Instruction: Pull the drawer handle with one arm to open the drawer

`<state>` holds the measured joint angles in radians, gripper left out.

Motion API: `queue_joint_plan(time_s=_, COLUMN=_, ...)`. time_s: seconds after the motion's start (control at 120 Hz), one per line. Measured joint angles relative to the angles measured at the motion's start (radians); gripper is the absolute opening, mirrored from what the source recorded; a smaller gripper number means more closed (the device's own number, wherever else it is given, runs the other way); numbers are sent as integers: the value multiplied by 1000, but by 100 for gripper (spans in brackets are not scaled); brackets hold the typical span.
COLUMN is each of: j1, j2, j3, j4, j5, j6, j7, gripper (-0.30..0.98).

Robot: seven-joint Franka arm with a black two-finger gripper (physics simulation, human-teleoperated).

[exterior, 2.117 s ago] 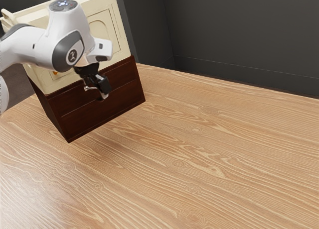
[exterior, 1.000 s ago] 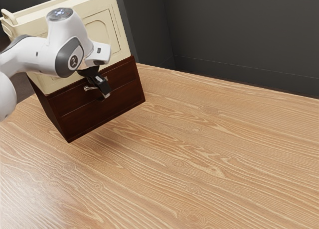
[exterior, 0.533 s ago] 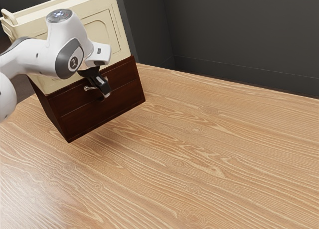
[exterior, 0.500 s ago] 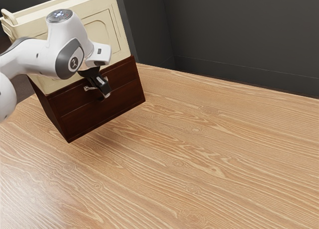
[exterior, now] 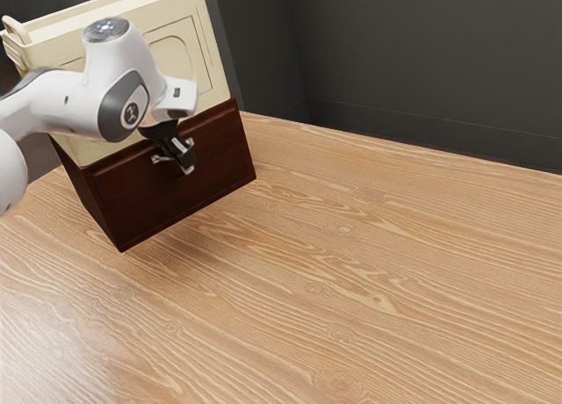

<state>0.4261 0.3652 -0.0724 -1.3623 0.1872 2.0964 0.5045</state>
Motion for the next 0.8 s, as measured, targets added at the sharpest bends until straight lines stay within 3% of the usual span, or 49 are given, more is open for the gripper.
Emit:
queue_joint_plan(time_s=0.183, j1=2, j2=-1, j3=1, j4=-10, j5=-3, j6=14, j7=-9, gripper=29)
queue_joint_plan(time_s=0.275, j1=-4, j2=-14, j3=-1, j4=-40, j5=-1, j6=30, j7=-15, gripper=37)
queue_joint_plan(time_s=0.375, j1=-6, j2=-32, j3=-1, j4=-59, j5=-1, j6=42, j7=-22, gripper=27)
queue_joint_plan(time_s=0.8, j1=-25, j2=-79, j3=-3, j4=-126, j5=-1, j6=63, j7=-54, gripper=26)
